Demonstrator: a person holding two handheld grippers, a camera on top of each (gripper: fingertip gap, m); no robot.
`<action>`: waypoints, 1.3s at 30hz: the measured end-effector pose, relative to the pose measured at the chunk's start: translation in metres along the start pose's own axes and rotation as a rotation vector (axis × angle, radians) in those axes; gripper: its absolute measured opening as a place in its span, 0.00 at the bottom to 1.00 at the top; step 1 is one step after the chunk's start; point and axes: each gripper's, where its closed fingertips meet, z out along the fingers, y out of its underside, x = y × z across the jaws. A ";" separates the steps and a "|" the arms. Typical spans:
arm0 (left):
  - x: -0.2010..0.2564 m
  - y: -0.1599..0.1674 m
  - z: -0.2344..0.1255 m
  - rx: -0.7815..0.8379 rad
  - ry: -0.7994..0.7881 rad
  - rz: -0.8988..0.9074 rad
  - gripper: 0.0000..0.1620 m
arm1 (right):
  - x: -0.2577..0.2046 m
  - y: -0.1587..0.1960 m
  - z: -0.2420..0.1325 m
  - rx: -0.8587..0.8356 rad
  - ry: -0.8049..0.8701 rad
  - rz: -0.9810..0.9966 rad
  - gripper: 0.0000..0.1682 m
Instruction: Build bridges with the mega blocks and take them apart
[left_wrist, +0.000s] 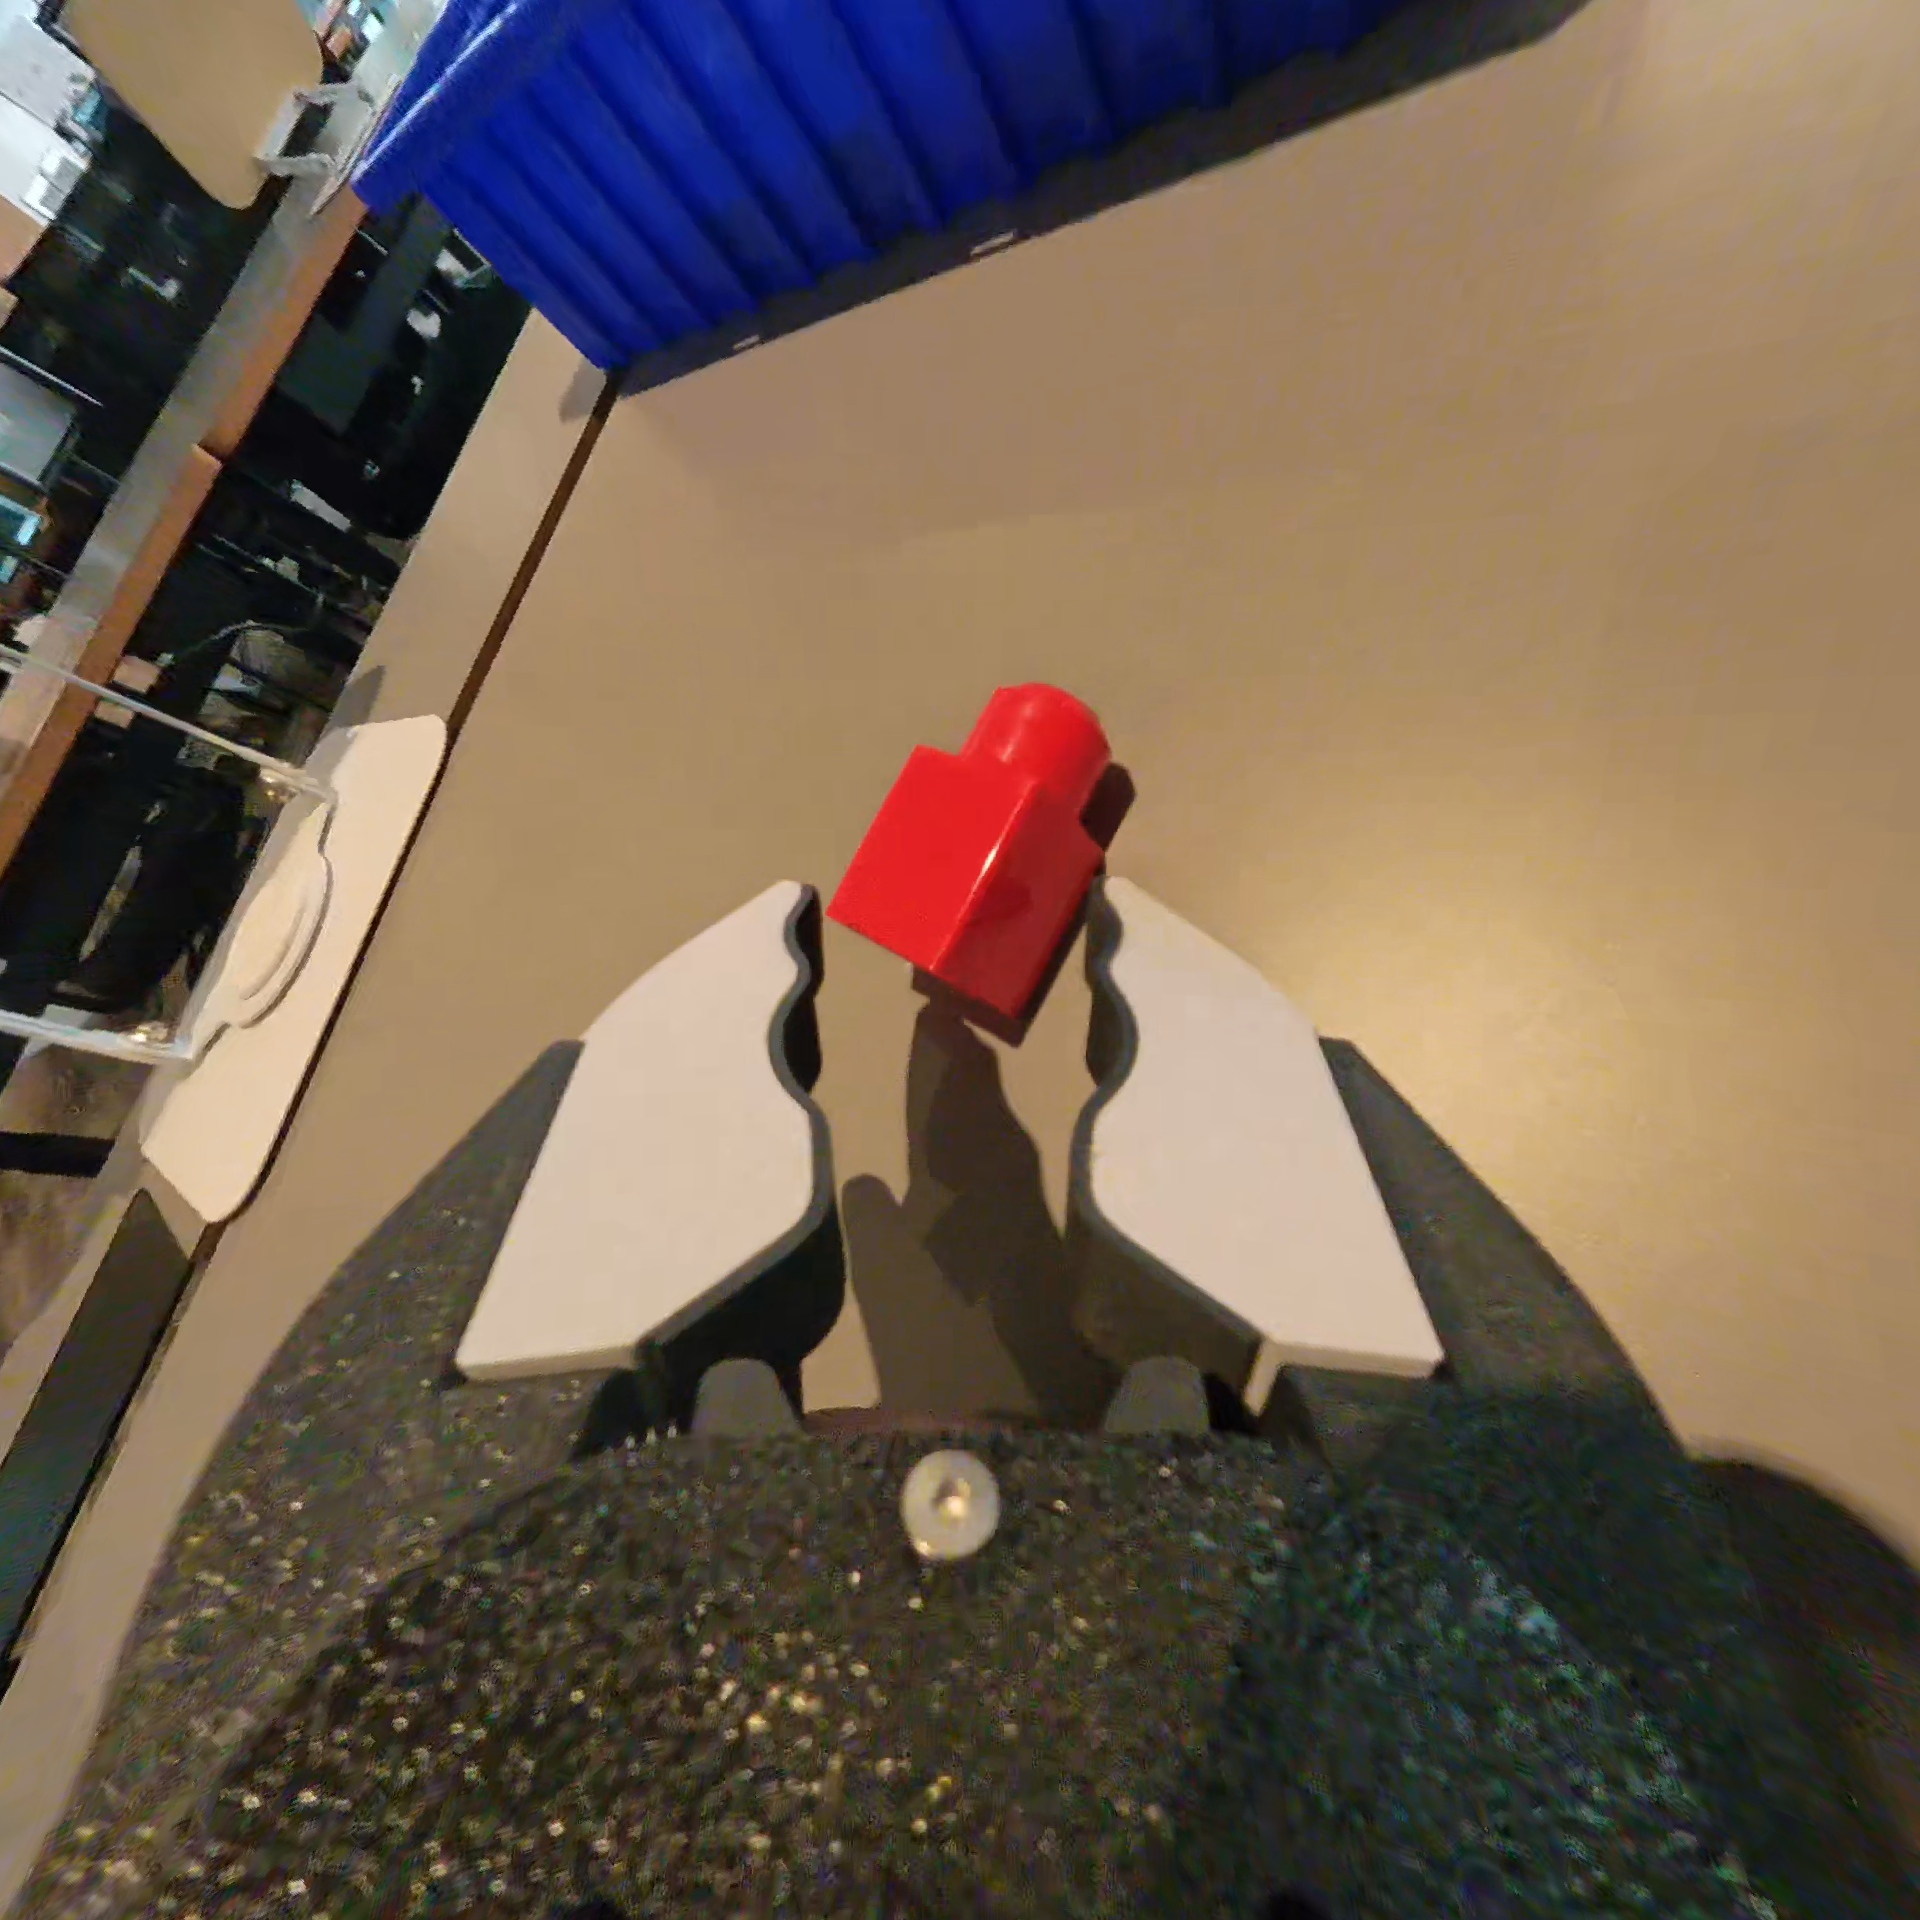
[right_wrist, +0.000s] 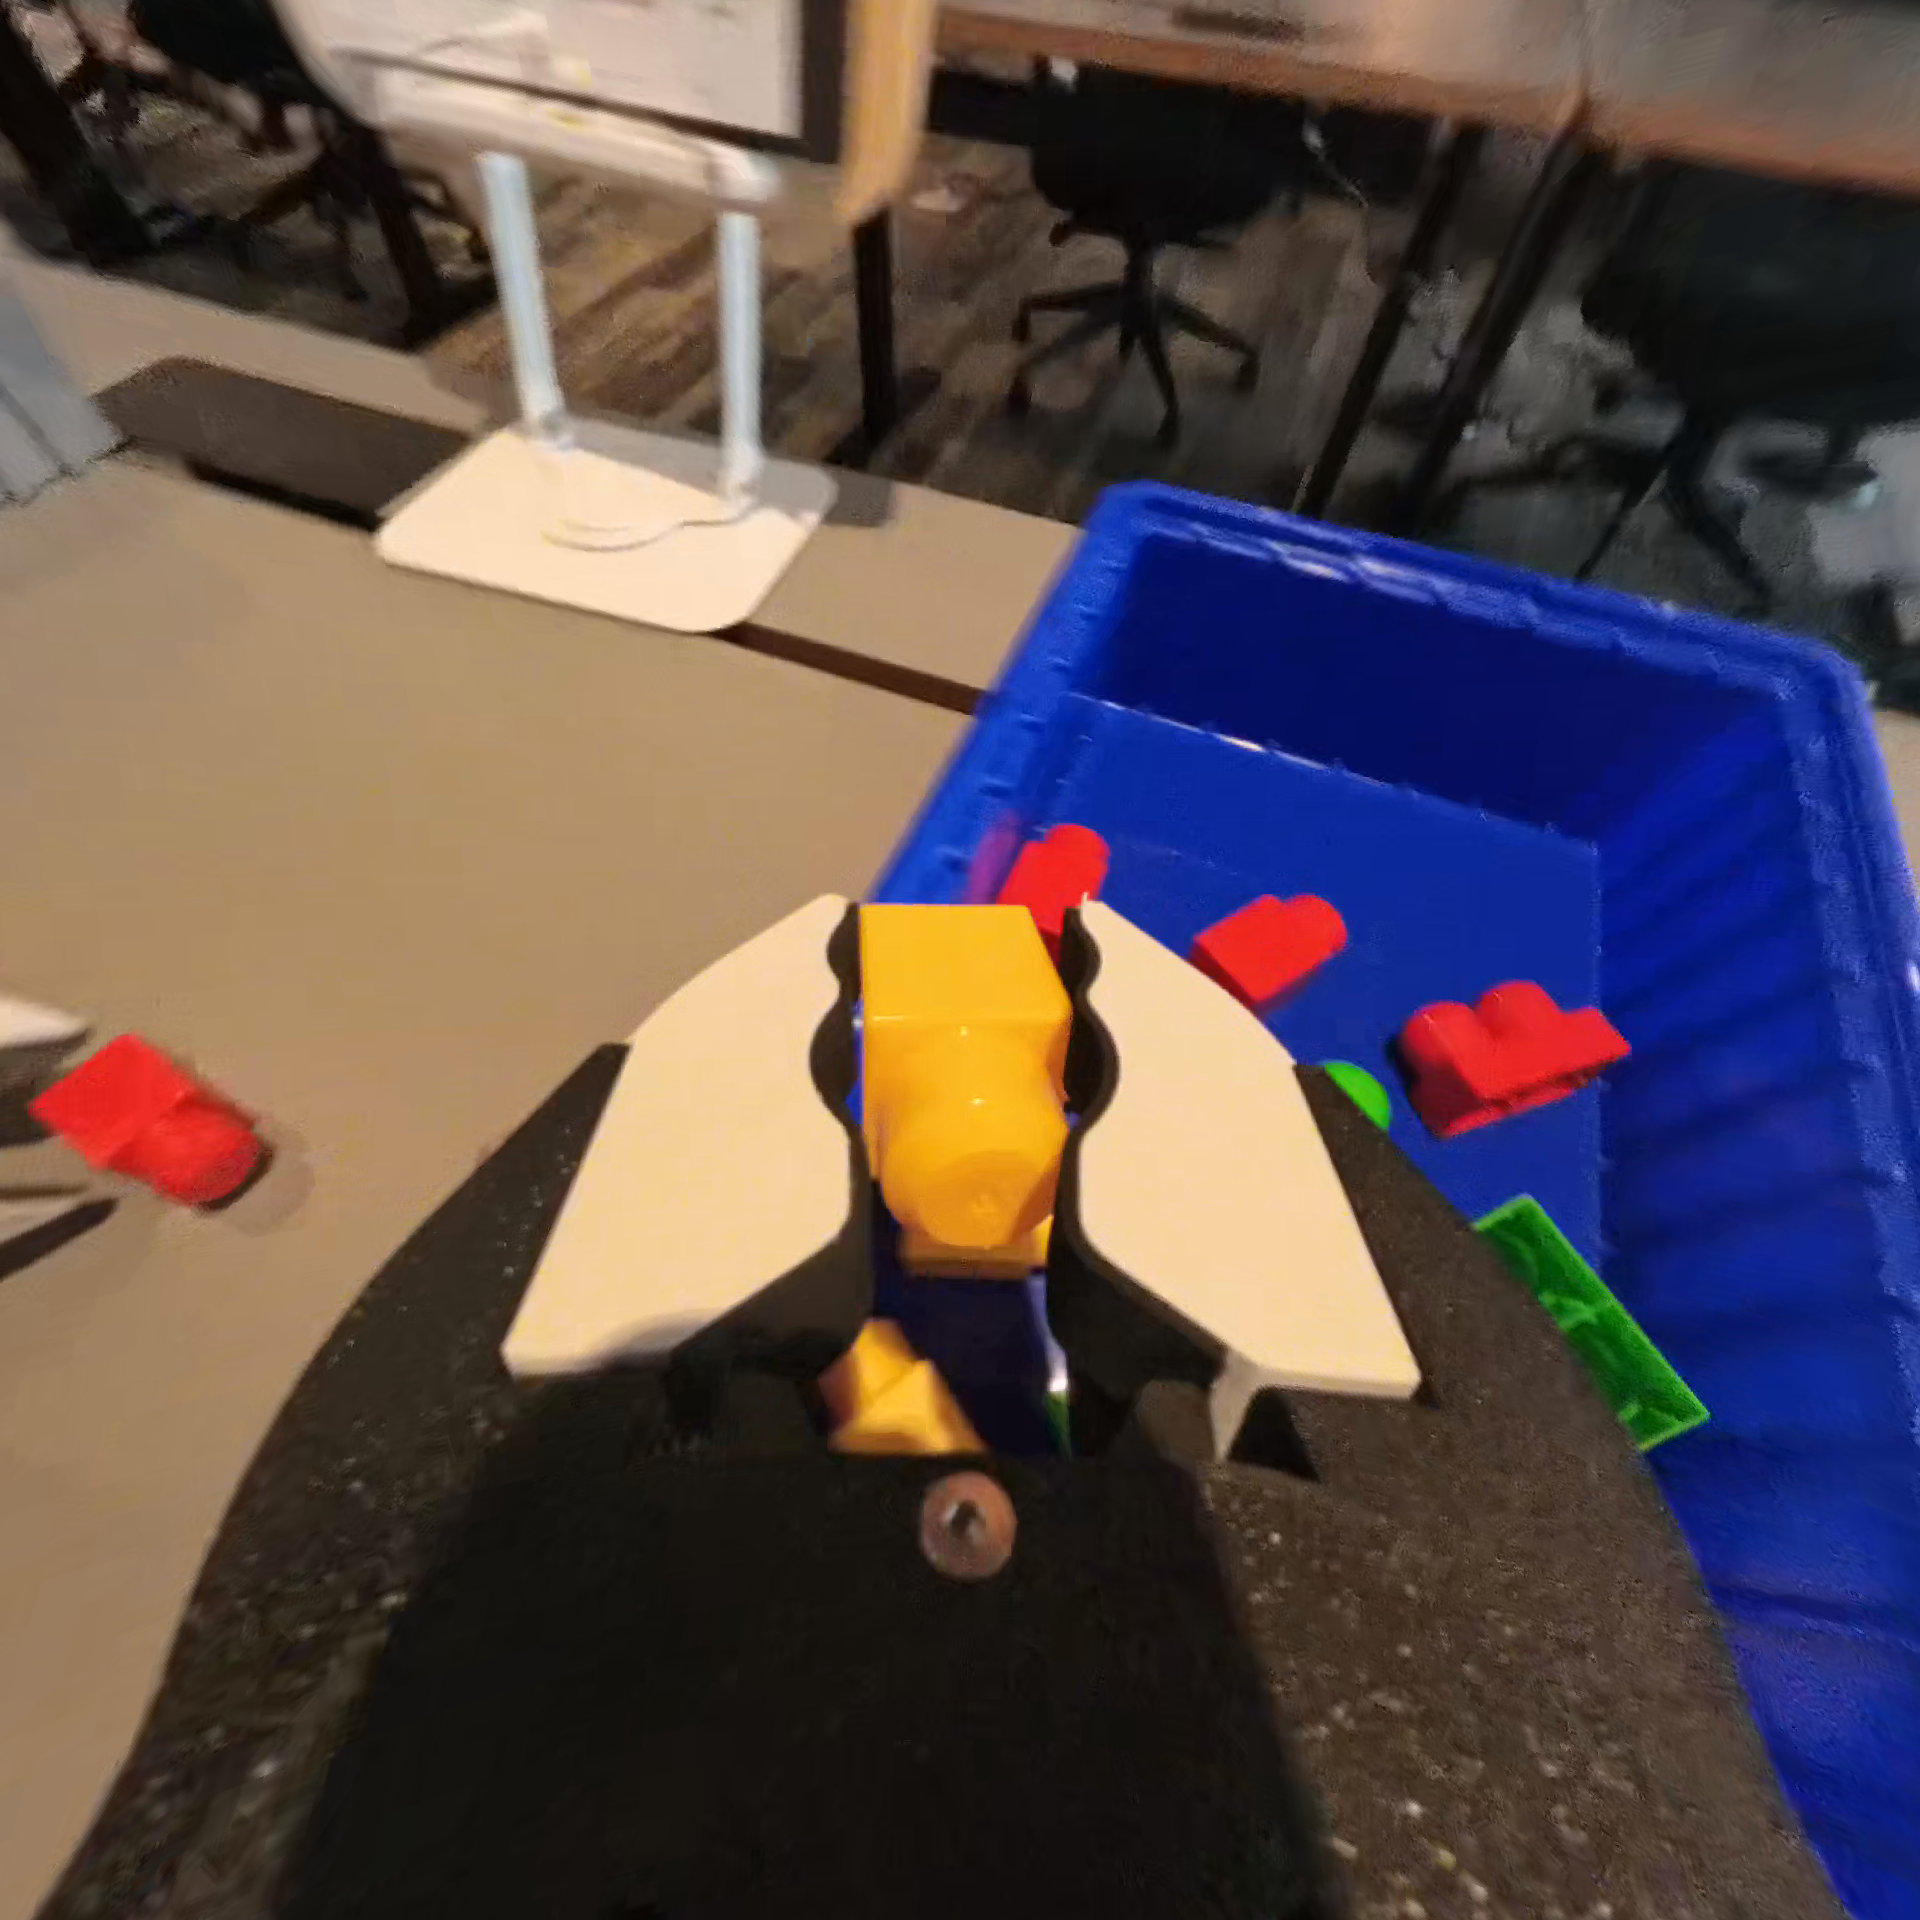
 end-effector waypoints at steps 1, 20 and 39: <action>0.000 0.000 0.000 -0.001 0.001 -0.003 0.29 | 0.024 0.006 0.007 -0.010 0.024 0.054 0.22; -0.017 0.000 -0.007 0.048 0.012 -0.174 0.30 | -0.026 -0.032 0.014 0.125 -0.123 -0.129 0.35; -0.058 0.006 -0.029 0.140 -0.066 -0.349 0.30 | -0.249 0.045 0.075 -0.138 -0.416 -0.657 0.22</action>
